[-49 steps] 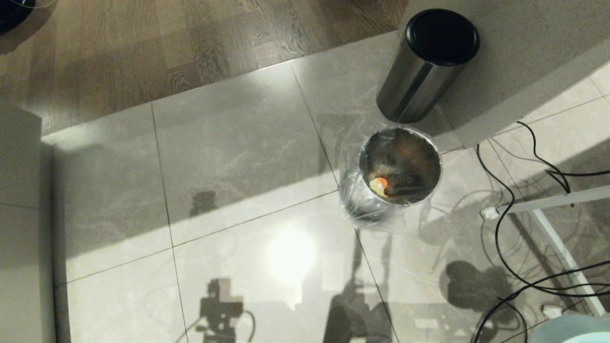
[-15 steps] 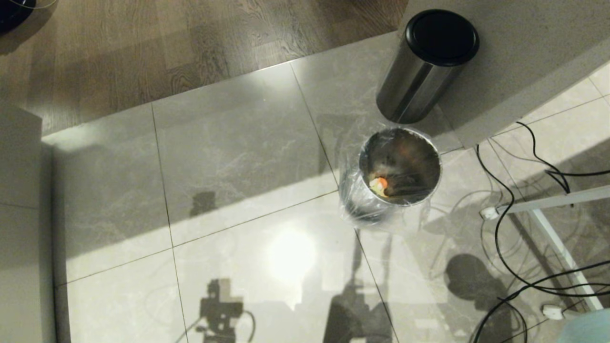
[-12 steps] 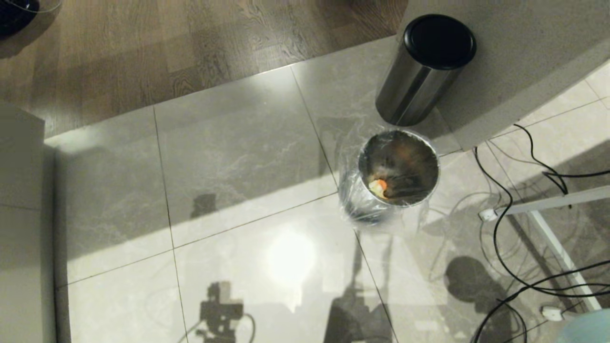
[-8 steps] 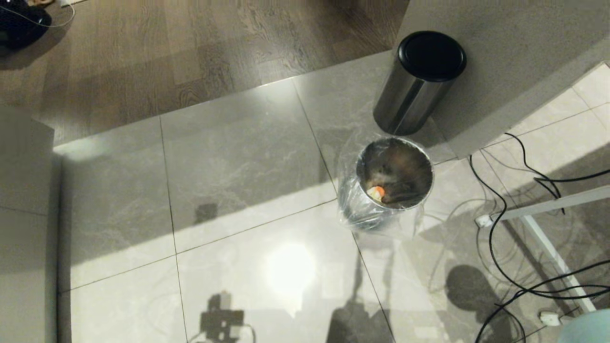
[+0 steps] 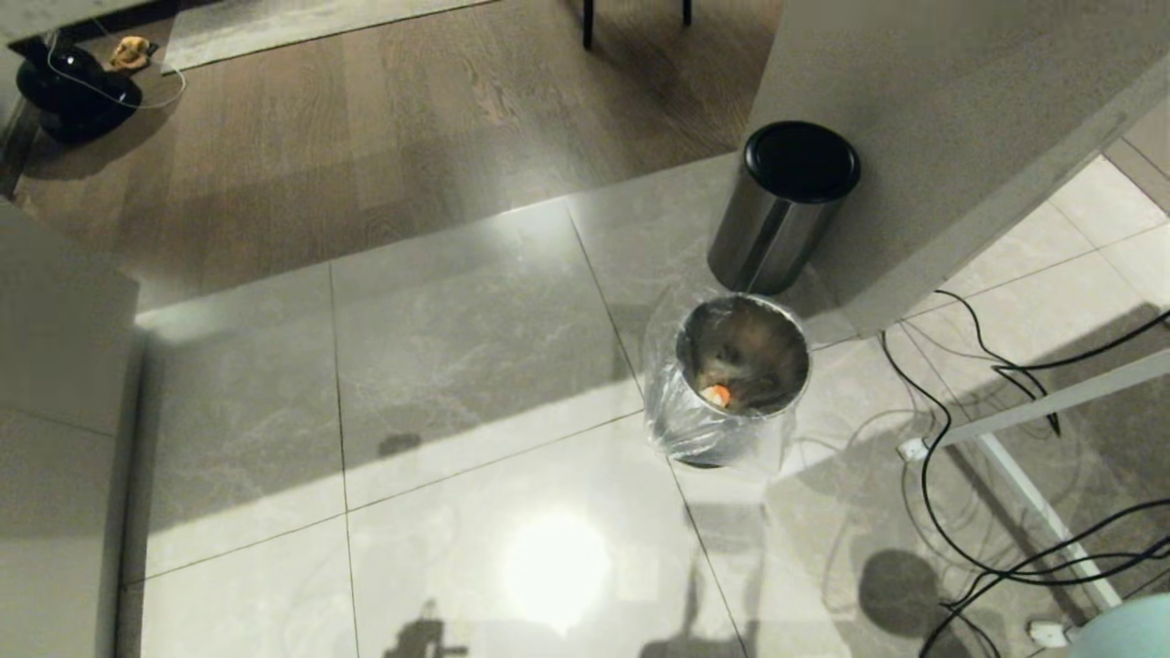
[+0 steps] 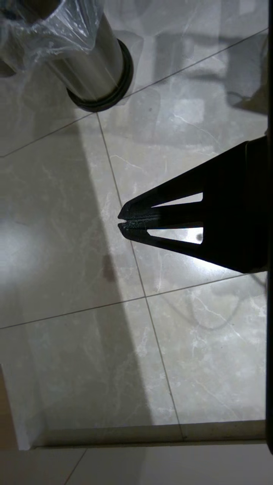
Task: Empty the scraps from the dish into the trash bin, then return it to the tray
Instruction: Put the bowl back to the table
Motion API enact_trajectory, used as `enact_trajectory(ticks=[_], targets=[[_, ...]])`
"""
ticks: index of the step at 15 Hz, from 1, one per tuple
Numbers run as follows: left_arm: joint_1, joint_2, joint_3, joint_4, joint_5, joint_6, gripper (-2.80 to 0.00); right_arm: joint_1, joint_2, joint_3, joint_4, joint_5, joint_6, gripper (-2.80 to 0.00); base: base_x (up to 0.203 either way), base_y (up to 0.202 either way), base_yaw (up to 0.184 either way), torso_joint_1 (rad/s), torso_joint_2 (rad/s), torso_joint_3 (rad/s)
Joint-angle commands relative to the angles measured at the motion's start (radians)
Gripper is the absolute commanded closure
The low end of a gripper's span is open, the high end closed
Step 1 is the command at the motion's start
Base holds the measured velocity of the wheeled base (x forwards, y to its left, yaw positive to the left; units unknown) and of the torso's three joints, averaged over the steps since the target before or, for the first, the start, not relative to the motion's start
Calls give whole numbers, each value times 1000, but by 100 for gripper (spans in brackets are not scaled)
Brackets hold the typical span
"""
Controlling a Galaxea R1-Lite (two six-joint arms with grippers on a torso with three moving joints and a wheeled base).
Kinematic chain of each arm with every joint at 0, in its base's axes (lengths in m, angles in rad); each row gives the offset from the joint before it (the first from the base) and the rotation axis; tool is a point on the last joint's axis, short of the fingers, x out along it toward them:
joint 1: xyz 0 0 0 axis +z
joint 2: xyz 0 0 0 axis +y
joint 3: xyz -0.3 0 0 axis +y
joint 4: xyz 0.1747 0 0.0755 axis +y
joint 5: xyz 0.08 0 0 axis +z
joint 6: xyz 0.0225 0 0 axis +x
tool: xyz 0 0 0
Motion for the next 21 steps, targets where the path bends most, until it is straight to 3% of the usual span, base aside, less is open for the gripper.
enact_trajectory(ticks=[1,21], targets=[[1,1,0,-1,0,-1,0,0,2,0,-1,0,1,0,0,0,0,4,5,199],[-1,1,0,-2,0,-5,0,0,2,0,-1,0,1,0,0,0,0,2,2,201]])
